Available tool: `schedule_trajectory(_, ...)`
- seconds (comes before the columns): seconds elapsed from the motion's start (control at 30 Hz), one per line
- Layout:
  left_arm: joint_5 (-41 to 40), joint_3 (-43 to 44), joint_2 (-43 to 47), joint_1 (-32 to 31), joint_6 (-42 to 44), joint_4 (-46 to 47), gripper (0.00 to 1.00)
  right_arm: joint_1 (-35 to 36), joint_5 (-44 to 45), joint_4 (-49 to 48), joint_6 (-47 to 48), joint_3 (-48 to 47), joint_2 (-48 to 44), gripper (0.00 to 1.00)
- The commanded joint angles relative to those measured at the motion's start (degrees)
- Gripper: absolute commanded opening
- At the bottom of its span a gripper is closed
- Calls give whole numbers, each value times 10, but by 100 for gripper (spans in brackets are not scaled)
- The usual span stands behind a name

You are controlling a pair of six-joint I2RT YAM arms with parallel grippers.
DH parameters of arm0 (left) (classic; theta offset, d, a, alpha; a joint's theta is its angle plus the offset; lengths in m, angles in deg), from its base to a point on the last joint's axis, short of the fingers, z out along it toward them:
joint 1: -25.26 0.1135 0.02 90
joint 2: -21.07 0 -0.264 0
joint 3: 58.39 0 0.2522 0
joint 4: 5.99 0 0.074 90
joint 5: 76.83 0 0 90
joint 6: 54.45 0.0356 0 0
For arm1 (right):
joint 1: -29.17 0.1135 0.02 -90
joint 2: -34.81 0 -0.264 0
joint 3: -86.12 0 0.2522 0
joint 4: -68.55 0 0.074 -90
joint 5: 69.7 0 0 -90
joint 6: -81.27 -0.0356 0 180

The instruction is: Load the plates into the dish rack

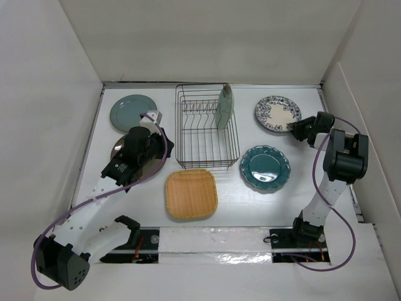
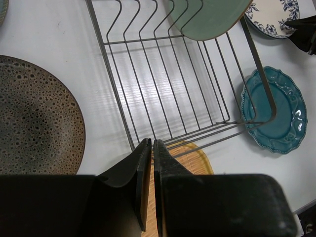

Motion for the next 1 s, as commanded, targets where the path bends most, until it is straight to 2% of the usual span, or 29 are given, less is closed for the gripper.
schedule_trajectory(0.0,-6,23,12,-2,7,24,4,1,-21,-15,4,-21,28,37)
schedule_trajectory(0.07,-7,23,13,-2,7,24,4,1,-19,-18,-2,-22,39,35)
schedule_trajectory(0.1,-8,23,14,-2,7,23,4,1,-18,-22,-4,-22,43,30)
schedule_trajectory(0.13,-10,24,15,-2,8,22,4,1,-17,-38,-11,-16,43,4)
schedule_trajectory(0.17,-10,23,15,-2,8,23,4,1,-17,-39,-16,-8,43,0)
schedule_trajectory(0.27,-11,23,17,-2,8,22,4,6,1,-75,-25,19,13,0)
schedule_trajectory(0.4,-7,23,17,-2,8,23,4,6,54,-76,-5,37,-94,0)
schedule_trajectory(0.5,-4,23,18,-2,7,24,4,30,113,-33,47,18,-206,0)
schedule_trajectory(0.53,-3,23,18,-2,7,24,4,39,153,-15,85,5,-258,0)
schedule_trajectory(0.67,-5,26,8,-2,9,18,5,112,253,73,171,-74,-345,0)
schedule_trajectory(0.9,-11,28,-44,-2,5,10,5,233,315,200,266,-244,-371,0)
schedule_trajectory(0.93,-14,30,-52,-2,5,4,8,247,324,207,282,-274,-372,0)
schedule_trajectory(0.97,-13,32,-66,-2,5,1,17,273,324,227,289,-292,-364,0)
